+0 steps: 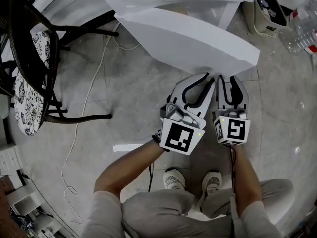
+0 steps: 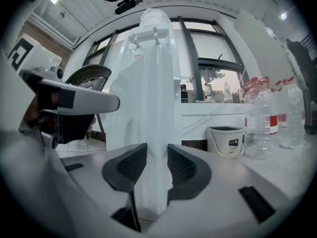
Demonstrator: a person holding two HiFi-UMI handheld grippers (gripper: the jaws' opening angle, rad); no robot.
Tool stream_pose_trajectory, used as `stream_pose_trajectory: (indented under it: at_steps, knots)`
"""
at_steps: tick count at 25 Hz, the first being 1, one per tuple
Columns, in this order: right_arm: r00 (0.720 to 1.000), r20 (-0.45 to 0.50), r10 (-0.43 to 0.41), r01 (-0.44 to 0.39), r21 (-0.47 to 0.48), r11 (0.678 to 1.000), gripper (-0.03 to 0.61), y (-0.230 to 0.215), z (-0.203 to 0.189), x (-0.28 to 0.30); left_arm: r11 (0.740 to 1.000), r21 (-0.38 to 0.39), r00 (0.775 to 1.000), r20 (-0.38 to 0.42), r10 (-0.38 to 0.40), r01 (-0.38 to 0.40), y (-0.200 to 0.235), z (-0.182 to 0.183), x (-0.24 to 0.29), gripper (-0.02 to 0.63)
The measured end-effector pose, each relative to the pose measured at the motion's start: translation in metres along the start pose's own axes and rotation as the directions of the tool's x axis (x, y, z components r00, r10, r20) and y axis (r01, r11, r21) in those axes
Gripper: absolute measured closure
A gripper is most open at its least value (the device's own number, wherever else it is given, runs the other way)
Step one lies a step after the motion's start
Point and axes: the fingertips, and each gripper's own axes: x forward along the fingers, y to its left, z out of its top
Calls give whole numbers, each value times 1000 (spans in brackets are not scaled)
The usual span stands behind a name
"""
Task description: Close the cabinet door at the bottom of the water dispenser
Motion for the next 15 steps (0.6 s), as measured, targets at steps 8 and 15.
stream_pose_trajectory:
  at_steps: [8,15]
  knots:
    - [1000,24,-6,6,10,1000,446,-27,5,33,999,7,999,34,33,-33,12,16,31,551]
    - [998,55,-35,33,46,998,459,-32,10,40,996,-15,995,47,85,-84,33,11,42,606]
